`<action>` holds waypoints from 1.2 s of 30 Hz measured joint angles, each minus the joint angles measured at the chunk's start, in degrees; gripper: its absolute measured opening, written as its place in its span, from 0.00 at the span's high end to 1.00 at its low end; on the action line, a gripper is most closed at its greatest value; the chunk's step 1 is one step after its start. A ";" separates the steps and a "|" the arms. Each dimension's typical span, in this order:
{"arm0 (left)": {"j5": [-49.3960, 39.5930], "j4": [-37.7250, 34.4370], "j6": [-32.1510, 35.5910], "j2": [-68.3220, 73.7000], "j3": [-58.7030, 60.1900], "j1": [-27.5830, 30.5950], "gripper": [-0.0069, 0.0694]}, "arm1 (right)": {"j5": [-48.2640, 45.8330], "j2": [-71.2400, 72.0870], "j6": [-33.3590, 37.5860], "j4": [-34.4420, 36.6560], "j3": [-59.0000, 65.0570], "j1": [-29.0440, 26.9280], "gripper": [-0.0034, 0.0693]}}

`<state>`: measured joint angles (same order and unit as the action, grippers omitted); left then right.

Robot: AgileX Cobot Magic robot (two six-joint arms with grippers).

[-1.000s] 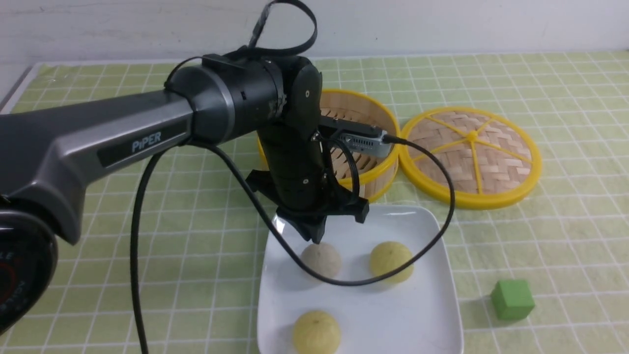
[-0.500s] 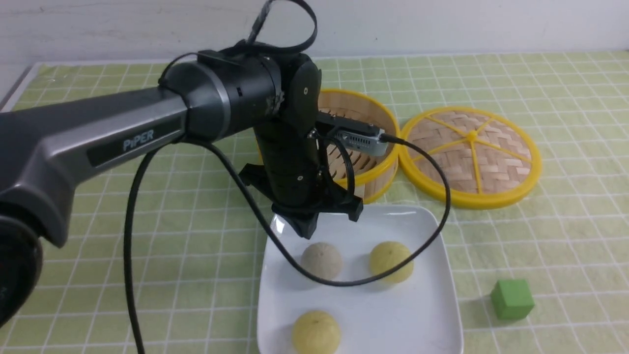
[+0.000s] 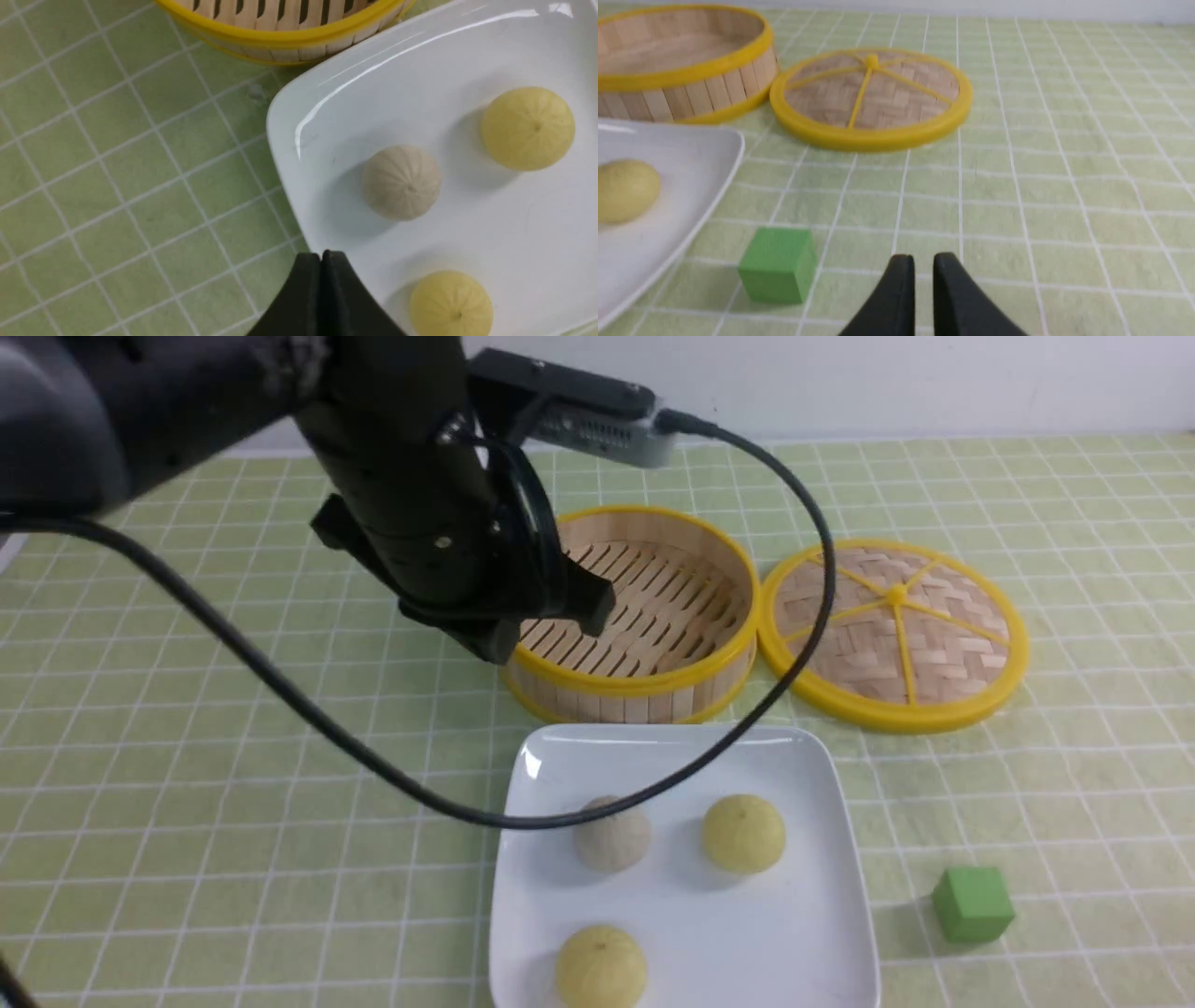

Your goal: Put the steamed buns into the plate on the green tablecloth.

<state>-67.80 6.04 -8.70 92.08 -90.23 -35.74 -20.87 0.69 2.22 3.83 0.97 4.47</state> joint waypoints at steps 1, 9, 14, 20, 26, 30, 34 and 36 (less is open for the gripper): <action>-1.37 0.63 0.00 -2.17 0.00 0.00 0.91 | -1.16 0.00 0.00 -0.12 0.31 -0.05 0.83; -3.06 3.12 -4.84 -19.90 6.54 0.00 0.91 | -1.87 0.00 0.00 -0.30 0.22 -0.05 0.82; -3.06 5.47 -9.08 -35.77 19.29 0.00 0.91 | -1.87 0.00 0.00 -0.34 0.22 -0.05 0.80; 1.51 8.41 -14.26 -49.77 32.64 0.00 0.91 | -1.87 0.00 0.00 -0.34 0.22 -2.14 0.80; 0.65 10.37 -16.33 -56.27 36.20 0.00 0.91 | -1.87 0.00 0.05 -0.34 0.22 -4.19 0.79; -0.35 10.37 -16.51 -58.94 37.75 0.00 0.91 | -1.87 0.00 0.05 -0.34 0.22 -4.19 0.79; 8.45 10.42 -16.94 -61.66 43.76 0.00 0.91 | -1.87 0.00 0.05 -0.34 0.22 -4.19 0.78; 13.79 10.42 -18.29 -61.94 46.84 0.00 0.90 | -1.87 0.00 0.05 -0.34 0.22 -4.19 0.78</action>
<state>-54.01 16.46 -26.99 30.14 -43.39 -35.74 -22.73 0.69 2.27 3.49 1.19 0.28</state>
